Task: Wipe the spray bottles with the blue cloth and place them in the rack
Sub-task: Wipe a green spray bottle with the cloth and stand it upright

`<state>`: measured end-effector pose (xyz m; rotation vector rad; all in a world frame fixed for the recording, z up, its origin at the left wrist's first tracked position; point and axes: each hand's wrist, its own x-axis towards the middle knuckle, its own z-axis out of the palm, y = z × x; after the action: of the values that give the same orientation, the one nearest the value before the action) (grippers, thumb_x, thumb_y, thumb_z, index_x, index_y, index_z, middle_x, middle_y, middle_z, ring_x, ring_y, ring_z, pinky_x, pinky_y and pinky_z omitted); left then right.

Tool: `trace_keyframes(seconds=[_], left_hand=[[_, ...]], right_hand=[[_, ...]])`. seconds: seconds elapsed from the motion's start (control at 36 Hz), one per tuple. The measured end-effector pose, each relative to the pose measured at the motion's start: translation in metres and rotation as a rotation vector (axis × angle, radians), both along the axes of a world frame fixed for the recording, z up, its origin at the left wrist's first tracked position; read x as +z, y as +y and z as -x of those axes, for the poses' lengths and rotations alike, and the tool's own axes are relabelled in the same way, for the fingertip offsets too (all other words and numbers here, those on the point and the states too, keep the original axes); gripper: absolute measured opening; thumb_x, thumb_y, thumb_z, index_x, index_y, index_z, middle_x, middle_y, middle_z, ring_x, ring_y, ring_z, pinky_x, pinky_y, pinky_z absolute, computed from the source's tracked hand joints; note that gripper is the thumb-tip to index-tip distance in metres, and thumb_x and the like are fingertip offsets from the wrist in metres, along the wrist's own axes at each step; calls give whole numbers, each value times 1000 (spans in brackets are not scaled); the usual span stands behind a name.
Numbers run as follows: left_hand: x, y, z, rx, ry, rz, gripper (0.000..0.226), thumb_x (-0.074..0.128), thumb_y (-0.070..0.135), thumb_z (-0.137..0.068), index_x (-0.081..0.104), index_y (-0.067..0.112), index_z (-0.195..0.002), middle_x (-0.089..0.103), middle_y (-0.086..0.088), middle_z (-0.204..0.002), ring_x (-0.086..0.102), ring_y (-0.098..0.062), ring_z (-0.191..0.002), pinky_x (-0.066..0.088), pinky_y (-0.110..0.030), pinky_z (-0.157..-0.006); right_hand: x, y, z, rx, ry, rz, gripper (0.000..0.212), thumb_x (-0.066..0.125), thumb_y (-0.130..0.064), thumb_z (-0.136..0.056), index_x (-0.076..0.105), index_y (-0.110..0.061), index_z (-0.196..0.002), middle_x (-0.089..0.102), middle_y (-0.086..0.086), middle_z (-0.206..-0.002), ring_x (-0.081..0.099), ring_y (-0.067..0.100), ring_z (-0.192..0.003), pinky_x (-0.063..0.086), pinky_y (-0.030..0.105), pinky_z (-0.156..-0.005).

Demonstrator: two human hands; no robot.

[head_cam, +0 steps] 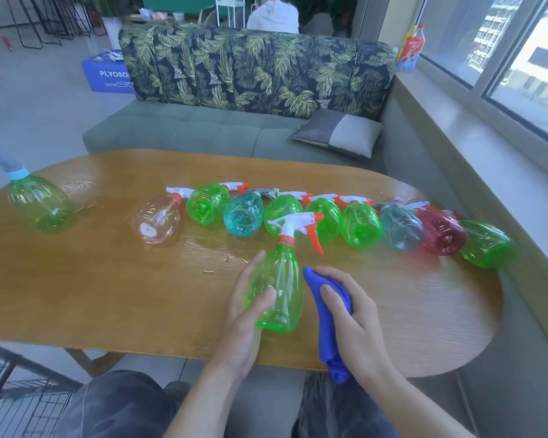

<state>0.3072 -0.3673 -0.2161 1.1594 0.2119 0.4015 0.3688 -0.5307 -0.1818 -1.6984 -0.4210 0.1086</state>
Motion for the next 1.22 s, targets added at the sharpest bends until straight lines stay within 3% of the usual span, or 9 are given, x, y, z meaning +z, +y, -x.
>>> trace_keyframes(seconds=[0.19, 0.28, 0.42, 0.64, 0.75, 0.83, 0.94, 1.03, 1.22], left_hand=[[0, -4, -3, 13, -3, -83, 53, 62, 37, -96, 61, 53, -146, 51, 22, -162, 38, -6, -156, 26, -53, -132], [-5, -2, -4, -36, 3, -81, 55, 57, 47, -98, 57, 48, -152, 46, 13, -168, 32, -16, -161, 20, -60, -132], [-5, -1, -6, -37, 30, -76, 57, 56, 54, -98, 55, 47, -154, 44, 8, -169, 34, -23, -161, 24, -62, -131], [-1, 2, -3, 19, 31, -2, 46, 49, 44, -104, 62, 44, -148, 55, 0, -161, 51, -25, -151, 34, -58, -127], [-1, 2, -5, 53, 26, -67, 49, 50, 54, -102, 58, 48, -151, 50, 13, -164, 41, -19, -157, 27, -58, -130], [0, -2, -6, 63, 19, -115, 49, 46, 50, -105, 56, 46, -153, 50, 21, -163, 37, -7, -157, 25, -53, -132], [0, -6, -6, 41, 25, -190, 51, 52, 61, -101, 58, 50, -150, 51, 24, -161, 38, -1, -155, 26, -51, -132], [-2, -8, -7, 17, 36, -233, 47, 47, 47, -107, 55, 47, -153, 50, 27, -161, 37, 5, -154, 25, -46, -132], [0, -6, -6, 28, 48, -154, 47, 49, 48, -107, 56, 45, -153, 51, 23, -161, 39, -1, -155, 28, -51, -131]], right_hand=[[1, 8, -11, -17, 11, -34, 26, 53, -27, -110, 71, -39, -124, 72, -10, -119, 67, 13, -95, 50, 29, -83], [4, 16, -11, -2, -3, -57, 29, 52, -27, -107, 69, -36, -130, 69, -13, -125, 64, 12, -117, 48, 27, -98], [0, 31, -5, -10, -72, -15, 30, 53, -34, -109, 62, -40, -137, 66, -17, -122, 61, 7, -119, 46, 18, -97], [-26, 28, 14, 90, -597, 178, 34, 49, -40, -108, 59, -31, -140, 54, -11, -109, 56, 6, -88, 47, 16, -80], [-28, 12, 10, 243, -875, 336, 32, 49, -35, -110, 57, -28, -140, 45, 1, -94, 38, 14, -73, 46, 28, -56], [-20, 6, 3, 259, -981, 388, 29, 49, -35, -110, 60, -29, -136, 46, -1, -96, 42, 14, -72, 45, 29, -53], [2, 14, -9, 46, -920, 296, 30, 49, -38, -110, 62, -31, -136, 59, 0, -104, 57, 18, -73, 54, 33, -59], [15, 25, -18, -78, -850, 377, 35, 49, -39, -108, 67, -27, -136, 67, 0, -115, 66, 23, -75, 55, 34, -58], [3, 36, -13, -54, -877, 467, 33, 53, -37, -104, 68, -23, -130, 65, 2, -98, 58, 23, -59, 51, 36, -47]])
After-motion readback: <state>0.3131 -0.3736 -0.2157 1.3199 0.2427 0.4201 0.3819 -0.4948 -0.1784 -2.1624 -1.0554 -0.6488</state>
